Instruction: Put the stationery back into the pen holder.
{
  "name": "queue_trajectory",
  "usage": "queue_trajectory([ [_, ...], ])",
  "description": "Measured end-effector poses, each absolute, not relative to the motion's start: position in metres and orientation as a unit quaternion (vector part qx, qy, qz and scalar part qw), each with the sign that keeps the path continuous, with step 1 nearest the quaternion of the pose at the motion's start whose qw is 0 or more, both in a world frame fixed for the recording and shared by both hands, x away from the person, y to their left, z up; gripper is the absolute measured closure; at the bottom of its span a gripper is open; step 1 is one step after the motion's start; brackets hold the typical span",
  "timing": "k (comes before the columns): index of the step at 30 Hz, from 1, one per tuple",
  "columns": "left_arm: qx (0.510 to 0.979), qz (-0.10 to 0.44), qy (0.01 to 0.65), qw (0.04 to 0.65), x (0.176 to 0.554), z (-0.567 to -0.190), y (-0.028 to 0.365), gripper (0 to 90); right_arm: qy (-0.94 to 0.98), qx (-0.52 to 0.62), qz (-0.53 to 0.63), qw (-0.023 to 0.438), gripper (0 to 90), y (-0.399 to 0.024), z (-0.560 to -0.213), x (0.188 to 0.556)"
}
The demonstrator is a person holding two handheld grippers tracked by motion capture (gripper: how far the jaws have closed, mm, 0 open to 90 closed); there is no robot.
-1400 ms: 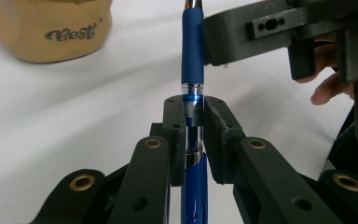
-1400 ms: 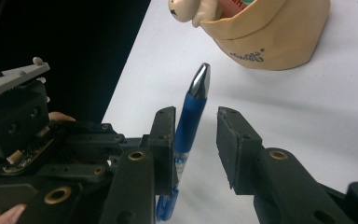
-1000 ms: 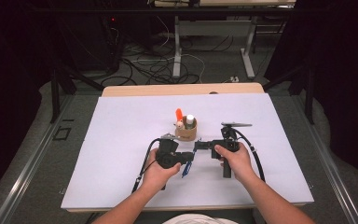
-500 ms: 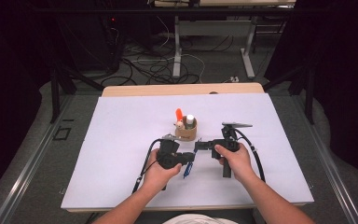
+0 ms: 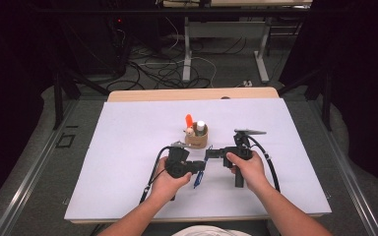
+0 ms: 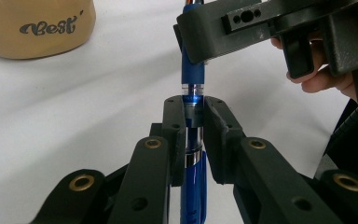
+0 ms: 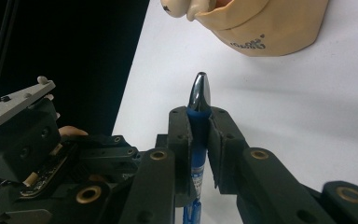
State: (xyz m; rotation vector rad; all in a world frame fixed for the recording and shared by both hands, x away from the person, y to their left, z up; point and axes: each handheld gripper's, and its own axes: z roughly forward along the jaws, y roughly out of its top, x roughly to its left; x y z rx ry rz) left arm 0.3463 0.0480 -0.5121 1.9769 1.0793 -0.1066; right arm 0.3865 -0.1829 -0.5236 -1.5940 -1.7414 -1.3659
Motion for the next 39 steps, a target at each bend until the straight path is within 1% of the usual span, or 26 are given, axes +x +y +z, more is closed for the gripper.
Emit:
queue_trajectory([
  [5,0.791,-0.046,0.432,0.430,0.347,-0.512,0.049,78.6,-0.620,-0.575,-0.491,0.208,80.1,-0.182,-0.522,0.386],
  [8,0.790,-0.045,0.436,0.428,0.348,-0.513,0.049,73.5,-0.623,-0.572,-0.490,0.209,80.1,-0.182,-0.521,0.386],
  [18,0.787,-0.053,0.439,0.430,0.351,-0.511,0.057,63.9,-0.623,-0.570,-0.501,0.191,80.2,-0.184,-0.519,0.385],
  [20,0.787,-0.049,0.440,0.430,0.351,-0.510,0.058,62.0,-0.622,-0.573,-0.501,0.182,80.2,-0.185,-0.519,0.386],
  [25,0.783,-0.033,0.446,0.432,0.351,-0.509,0.062,58.0,-0.615,-0.575,-0.510,0.178,80.2,-0.190,-0.516,0.386],
  [31,0.780,-0.020,0.458,0.427,0.354,-0.509,0.069,52.9,-0.615,-0.570,-0.523,0.153,80.2,-0.196,-0.510,0.387],
  [33,0.778,-0.012,0.460,0.428,0.355,-0.509,0.072,50.9,-0.612,-0.570,-0.529,0.142,80.2,-0.198,-0.506,0.387],
  [34,0.778,-0.009,0.461,0.427,0.356,-0.509,0.073,50.3,-0.615,-0.566,-0.533,0.129,80.2,-0.198,-0.505,0.387],
  [37,0.775,0.004,0.466,0.427,0.358,-0.509,0.078,47.3,-0.617,-0.561,-0.539,0.117,80.2,-0.199,-0.499,0.387],
  [39,0.774,0.013,0.468,0.427,0.359,-0.509,0.082,44.7,-0.617,-0.559,-0.544,0.102,80.2,-0.198,-0.495,0.387],
])
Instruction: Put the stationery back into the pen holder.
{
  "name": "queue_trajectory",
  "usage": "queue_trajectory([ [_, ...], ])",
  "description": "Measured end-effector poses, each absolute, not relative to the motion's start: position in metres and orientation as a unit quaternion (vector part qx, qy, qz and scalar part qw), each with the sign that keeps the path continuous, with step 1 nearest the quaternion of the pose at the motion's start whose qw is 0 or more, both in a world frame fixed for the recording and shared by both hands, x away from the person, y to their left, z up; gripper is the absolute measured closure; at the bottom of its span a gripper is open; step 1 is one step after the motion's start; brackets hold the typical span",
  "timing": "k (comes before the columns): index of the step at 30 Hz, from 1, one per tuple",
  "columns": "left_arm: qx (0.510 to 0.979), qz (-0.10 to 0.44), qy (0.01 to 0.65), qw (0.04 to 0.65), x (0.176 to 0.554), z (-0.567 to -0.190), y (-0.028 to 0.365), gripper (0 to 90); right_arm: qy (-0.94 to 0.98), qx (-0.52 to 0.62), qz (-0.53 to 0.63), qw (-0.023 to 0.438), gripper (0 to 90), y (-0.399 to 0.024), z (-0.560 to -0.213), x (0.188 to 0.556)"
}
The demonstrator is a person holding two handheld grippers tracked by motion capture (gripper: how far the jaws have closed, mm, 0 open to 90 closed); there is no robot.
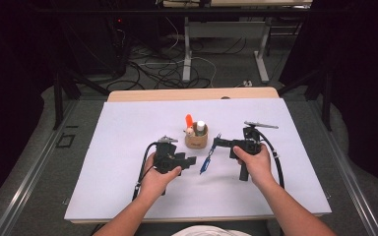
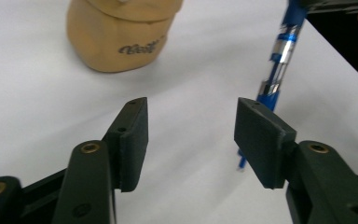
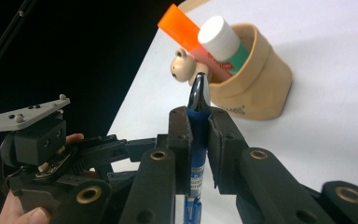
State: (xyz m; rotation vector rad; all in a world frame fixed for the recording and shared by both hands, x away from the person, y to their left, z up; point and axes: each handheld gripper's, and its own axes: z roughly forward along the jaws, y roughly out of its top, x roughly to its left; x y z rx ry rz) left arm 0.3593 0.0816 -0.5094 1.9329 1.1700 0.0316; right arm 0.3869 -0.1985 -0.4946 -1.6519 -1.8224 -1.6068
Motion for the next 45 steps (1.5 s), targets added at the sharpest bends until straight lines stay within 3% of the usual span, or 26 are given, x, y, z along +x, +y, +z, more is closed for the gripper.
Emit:
queue_trajectory([
  [12,0.791,0.068,0.456,0.402,0.367,-0.513,0.093,29.8,-0.634,-0.539,-0.553,0.039,80.3,-0.199,-0.479,0.394],
  [22,0.795,0.084,0.450,0.399,0.370,-0.513,0.100,29.3,-0.631,-0.519,-0.576,-0.030,80.3,-0.194,-0.462,0.402],
  [31,0.787,0.074,0.468,0.396,0.373,-0.513,0.105,22.8,-0.635,-0.502,-0.582,-0.079,80.3,-0.189,-0.451,0.408],
  [45,0.775,0.083,0.483,0.398,0.374,-0.513,0.108,11.6,-0.633,-0.498,-0.582,-0.110,80.3,-0.179,-0.440,0.421],
])
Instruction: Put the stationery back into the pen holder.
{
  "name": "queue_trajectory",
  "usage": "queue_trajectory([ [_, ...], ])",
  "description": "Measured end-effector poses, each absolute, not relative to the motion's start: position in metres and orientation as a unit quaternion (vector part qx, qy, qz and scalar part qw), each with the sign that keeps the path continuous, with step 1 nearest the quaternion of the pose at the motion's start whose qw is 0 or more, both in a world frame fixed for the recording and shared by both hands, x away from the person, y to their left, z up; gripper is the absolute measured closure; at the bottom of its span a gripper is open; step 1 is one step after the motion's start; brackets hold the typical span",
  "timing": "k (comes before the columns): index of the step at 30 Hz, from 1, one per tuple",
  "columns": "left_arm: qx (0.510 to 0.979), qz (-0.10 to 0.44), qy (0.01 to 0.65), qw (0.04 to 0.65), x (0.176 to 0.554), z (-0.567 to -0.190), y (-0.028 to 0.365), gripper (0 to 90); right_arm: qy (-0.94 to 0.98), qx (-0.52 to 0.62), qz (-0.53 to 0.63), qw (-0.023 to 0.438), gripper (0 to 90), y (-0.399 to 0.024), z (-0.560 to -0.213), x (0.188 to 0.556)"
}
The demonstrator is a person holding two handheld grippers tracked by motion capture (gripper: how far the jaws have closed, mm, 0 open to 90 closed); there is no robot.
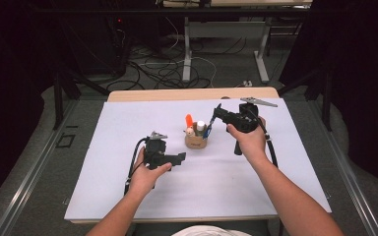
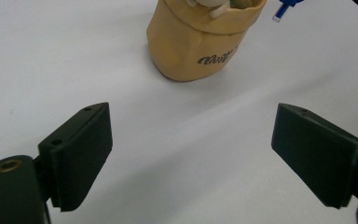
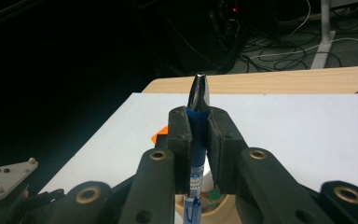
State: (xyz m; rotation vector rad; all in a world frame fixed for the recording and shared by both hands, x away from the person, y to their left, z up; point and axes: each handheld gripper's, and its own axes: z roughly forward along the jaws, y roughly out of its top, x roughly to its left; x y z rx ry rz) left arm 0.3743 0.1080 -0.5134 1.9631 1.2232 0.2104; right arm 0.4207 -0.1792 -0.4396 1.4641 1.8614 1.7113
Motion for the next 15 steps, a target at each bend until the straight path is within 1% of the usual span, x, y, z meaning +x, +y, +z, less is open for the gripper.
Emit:
queue_trajectory([
  [15,0.769,0.093,0.487,0.403,0.376,-0.512,0.113,6.7,0.634,0.491,0.583,0.129,80.3,-0.164,-0.440,0.432],
])
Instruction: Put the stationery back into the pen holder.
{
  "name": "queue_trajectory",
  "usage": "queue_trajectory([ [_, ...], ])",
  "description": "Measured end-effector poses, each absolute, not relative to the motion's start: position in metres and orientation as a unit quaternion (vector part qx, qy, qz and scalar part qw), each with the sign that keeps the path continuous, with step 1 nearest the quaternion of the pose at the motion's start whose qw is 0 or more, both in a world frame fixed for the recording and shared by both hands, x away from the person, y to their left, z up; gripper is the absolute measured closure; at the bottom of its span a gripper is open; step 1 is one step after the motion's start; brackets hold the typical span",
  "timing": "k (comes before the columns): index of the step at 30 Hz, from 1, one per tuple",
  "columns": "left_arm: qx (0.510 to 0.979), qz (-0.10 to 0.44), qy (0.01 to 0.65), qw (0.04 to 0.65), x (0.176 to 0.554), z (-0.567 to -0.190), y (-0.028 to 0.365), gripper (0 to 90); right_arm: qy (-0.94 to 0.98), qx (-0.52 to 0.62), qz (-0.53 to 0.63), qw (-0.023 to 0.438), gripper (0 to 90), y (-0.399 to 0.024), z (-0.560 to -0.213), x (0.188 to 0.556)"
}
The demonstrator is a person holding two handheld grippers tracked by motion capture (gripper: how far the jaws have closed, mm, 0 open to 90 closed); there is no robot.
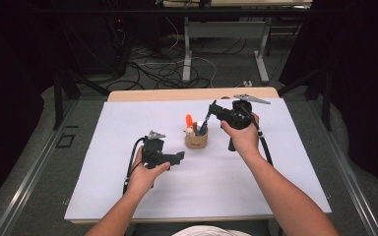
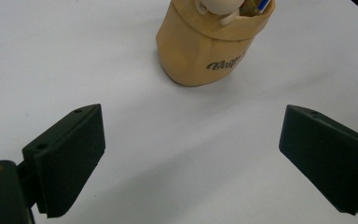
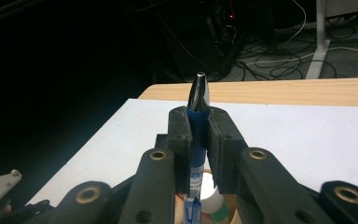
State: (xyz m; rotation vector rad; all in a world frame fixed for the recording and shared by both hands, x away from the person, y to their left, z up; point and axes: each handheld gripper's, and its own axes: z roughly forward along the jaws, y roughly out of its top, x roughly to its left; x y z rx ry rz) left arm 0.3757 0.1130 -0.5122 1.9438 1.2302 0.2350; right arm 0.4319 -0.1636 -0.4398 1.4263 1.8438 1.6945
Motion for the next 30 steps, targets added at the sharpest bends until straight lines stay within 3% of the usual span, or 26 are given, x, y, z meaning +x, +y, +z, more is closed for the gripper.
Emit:
queue_trajectory([
  [24,0.764,0.096,0.488,0.412,0.377,-0.512,0.115,3.2,0.668,0.457,0.565,0.164,79.8,-0.141,-0.454,0.435],
  [30,0.763,0.096,0.489,0.412,0.377,-0.512,0.115,3.2,0.671,0.449,0.569,0.159,64.0,-0.141,-0.457,0.435],
])
